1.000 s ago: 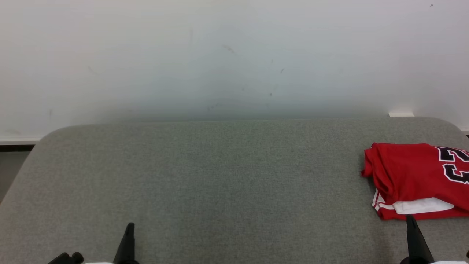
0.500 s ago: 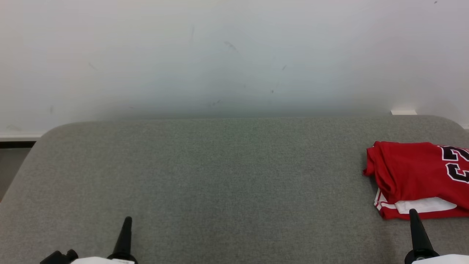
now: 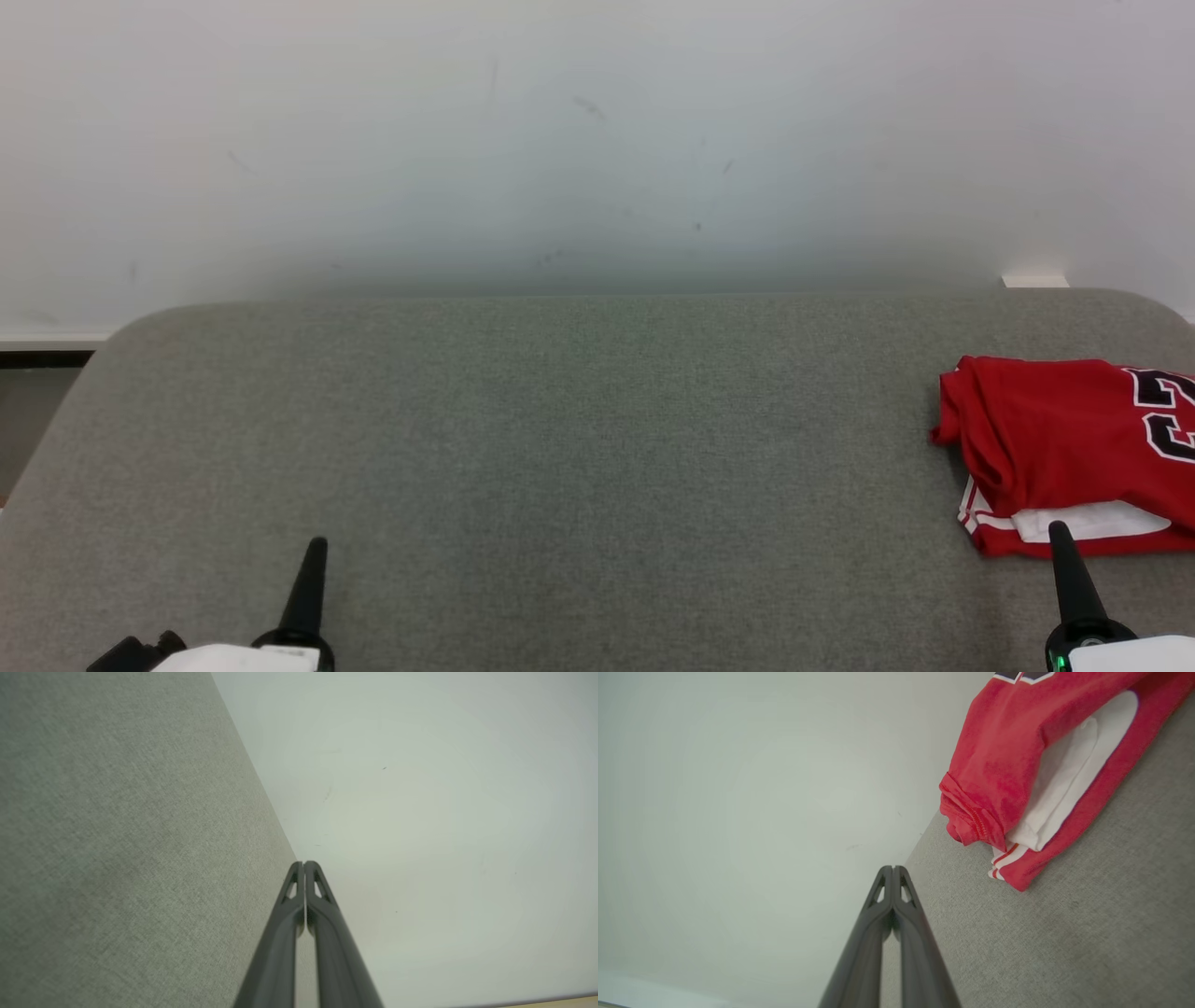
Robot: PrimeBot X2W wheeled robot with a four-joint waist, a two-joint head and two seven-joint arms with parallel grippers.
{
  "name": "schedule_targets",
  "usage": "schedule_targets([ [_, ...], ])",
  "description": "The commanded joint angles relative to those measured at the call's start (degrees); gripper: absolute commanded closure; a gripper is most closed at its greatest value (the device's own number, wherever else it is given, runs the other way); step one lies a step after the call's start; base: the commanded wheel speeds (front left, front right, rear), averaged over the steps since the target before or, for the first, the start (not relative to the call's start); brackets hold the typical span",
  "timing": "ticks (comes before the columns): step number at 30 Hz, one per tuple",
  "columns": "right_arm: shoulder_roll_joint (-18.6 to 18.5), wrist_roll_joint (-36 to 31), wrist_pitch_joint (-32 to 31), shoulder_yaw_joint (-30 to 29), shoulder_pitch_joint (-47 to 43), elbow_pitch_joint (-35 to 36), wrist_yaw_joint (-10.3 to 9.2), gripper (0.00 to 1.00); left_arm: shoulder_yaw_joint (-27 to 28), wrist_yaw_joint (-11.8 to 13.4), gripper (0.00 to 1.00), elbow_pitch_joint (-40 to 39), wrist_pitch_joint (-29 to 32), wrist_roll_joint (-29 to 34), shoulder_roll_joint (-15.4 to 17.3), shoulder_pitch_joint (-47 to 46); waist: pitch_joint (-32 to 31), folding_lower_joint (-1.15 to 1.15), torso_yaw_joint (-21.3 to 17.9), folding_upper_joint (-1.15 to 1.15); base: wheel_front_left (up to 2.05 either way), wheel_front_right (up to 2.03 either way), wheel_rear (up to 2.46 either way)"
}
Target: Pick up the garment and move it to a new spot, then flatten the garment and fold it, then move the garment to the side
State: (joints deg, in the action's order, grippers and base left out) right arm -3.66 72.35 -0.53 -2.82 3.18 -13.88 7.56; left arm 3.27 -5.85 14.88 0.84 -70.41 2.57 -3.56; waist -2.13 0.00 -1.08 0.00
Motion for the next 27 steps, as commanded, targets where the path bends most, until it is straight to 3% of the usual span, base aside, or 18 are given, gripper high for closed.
schedule_targets([
  [1, -0.13, 1.68, -0.42, -0.54, 1.14, 0.18, -0.09, 1.00, 0.44, -0.33, 1.00, -0.56, 0.41, -1.93, 0.37, -1.20, 0.07, 0.00, 0.04, 0.00, 0.00, 0.00, 0.00],
  [27, 0.22, 12.95, -3.69, -2.32, 2.82, -0.28, -0.11, 1.00, 2.32, -0.88, 1.00, -0.97, 3.75, -13.93, 0.44, -2.37, 1.18, 0.00, 0.61, 0.00, 0.00, 0.00, 0.00],
])
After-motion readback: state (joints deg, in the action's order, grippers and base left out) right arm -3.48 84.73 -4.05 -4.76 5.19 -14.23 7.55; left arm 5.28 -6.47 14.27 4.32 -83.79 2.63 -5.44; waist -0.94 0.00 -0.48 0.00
